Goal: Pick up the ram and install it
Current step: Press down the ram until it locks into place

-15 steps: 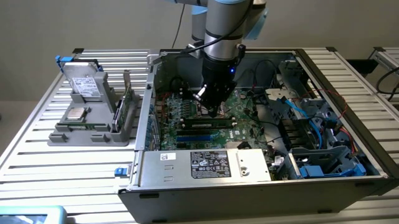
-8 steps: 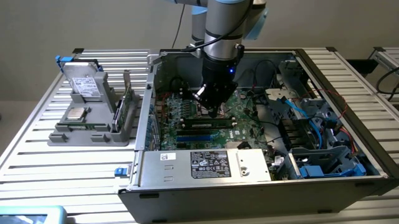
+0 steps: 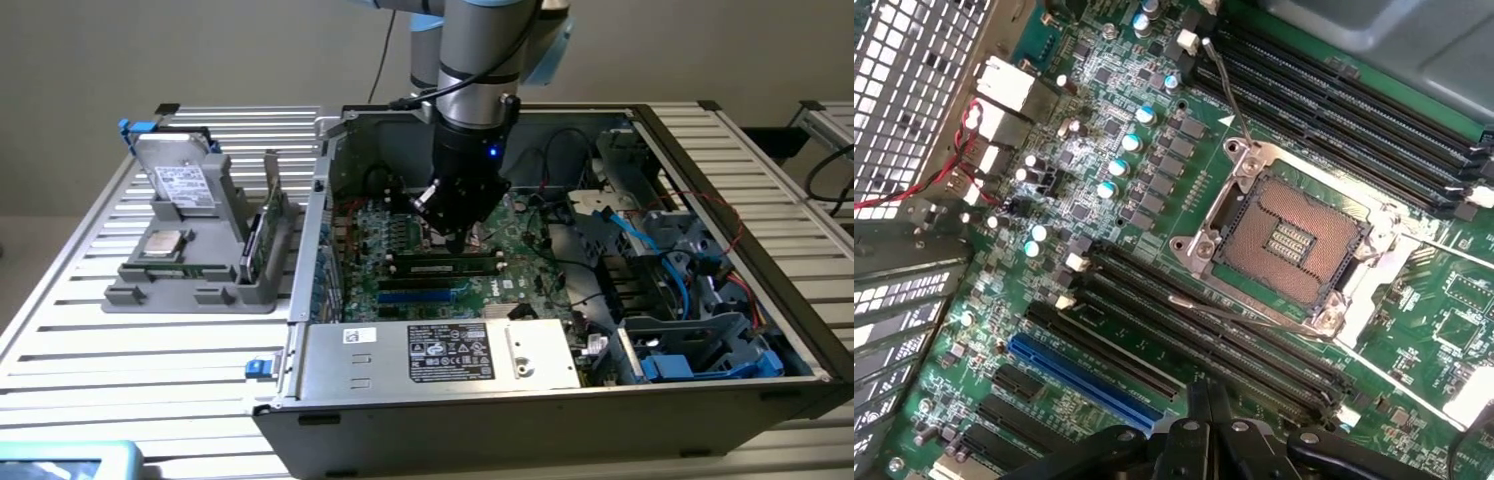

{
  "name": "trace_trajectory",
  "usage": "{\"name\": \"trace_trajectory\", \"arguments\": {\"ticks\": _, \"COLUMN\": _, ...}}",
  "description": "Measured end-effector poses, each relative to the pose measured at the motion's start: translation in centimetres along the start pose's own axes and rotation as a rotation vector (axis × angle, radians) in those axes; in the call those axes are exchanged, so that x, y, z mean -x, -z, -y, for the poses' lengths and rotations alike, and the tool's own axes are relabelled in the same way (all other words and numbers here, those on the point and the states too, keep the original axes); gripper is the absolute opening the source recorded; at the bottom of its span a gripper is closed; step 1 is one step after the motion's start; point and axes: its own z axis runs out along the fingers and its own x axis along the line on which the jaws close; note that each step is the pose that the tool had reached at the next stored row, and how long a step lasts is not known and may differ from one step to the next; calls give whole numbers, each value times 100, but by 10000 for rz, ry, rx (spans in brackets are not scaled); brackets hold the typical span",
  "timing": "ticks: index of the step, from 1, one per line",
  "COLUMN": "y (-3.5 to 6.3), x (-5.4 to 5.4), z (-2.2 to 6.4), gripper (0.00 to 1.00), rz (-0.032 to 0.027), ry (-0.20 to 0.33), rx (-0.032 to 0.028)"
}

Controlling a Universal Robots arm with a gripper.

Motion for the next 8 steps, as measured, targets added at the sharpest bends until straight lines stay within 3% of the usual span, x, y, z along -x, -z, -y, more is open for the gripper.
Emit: {"name": "trace_trajectory", "arguments": {"ticks": 8, "y": 0, "x": 0, "z": 0, "gripper": 11, "rz": -118, "ry": -735, "rx": -108}}
